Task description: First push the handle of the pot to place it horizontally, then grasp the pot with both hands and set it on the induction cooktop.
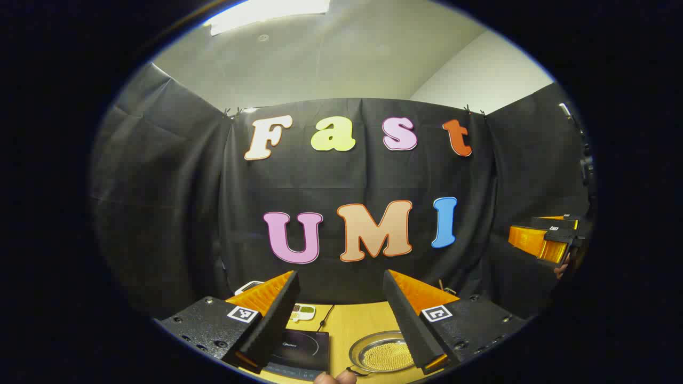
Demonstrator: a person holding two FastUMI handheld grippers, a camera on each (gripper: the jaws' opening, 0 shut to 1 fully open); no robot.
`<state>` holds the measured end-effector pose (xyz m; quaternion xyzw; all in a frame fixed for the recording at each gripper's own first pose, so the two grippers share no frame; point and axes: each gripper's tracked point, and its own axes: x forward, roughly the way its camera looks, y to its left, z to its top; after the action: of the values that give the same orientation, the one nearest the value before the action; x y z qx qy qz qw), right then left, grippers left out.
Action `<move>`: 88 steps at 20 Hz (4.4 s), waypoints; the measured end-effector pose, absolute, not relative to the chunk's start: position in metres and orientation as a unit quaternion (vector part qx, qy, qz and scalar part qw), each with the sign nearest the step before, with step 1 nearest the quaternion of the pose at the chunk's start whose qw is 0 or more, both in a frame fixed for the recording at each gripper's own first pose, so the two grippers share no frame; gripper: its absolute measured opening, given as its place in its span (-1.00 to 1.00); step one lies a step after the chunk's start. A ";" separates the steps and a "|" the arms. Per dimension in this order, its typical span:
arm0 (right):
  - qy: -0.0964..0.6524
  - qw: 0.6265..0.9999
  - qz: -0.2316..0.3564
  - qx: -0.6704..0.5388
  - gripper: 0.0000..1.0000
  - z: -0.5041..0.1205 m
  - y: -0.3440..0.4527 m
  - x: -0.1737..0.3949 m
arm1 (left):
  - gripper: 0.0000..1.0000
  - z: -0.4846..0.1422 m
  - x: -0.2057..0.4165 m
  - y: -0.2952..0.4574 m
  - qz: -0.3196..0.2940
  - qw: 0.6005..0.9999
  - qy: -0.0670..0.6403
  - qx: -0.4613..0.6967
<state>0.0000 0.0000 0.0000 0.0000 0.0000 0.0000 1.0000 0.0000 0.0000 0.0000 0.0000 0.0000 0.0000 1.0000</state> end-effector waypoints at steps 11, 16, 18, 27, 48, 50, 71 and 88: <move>0.004 1.000 0.008 0.001 0.97 -0.002 -0.005 0.000 | 0.86 0.005 -0.004 -0.002 0.005 1.000 -0.004 0.005; 0.012 1.000 0.012 -0.007 0.97 -0.007 -0.003 0.002 | 0.86 0.005 -0.004 0.000 0.009 1.000 -0.002 0.003; 0.017 1.000 0.013 -0.008 0.92 -0.010 -0.003 0.002 | 0.86 0.004 -0.005 0.000 0.010 1.000 -0.001 0.002; 0.031 0.999 -0.013 -0.001 -0.22 -0.021 -0.013 0.008 | 0.90 -0.001 -0.005 0.006 0.013 1.000 0.002 0.003; 0.205 0.975 0.073 0.052 -0.94 -0.162 0.086 0.006 | 0.86 -0.074 -0.016 0.080 0.029 0.998 0.060 -0.012; 0.234 0.967 0.083 0.052 -0.94 -0.189 0.093 0.010 | 0.86 -0.088 -0.007 0.086 0.036 0.996 0.075 -0.015; 0.482 0.870 0.075 0.074 -0.95 -0.415 0.169 -0.028 | 0.91 -0.142 0.107 0.138 -0.011 0.995 0.094 0.019; 0.595 0.802 -0.003 0.047 -1.00 -0.515 0.222 -0.052 | 0.90 -0.218 0.122 0.217 -0.054 0.990 0.127 -0.032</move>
<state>-0.0517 0.2219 -0.5151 0.0468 0.5953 -0.0035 0.8022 0.1218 0.2166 -0.2180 -0.0320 0.1268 -0.0536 0.9900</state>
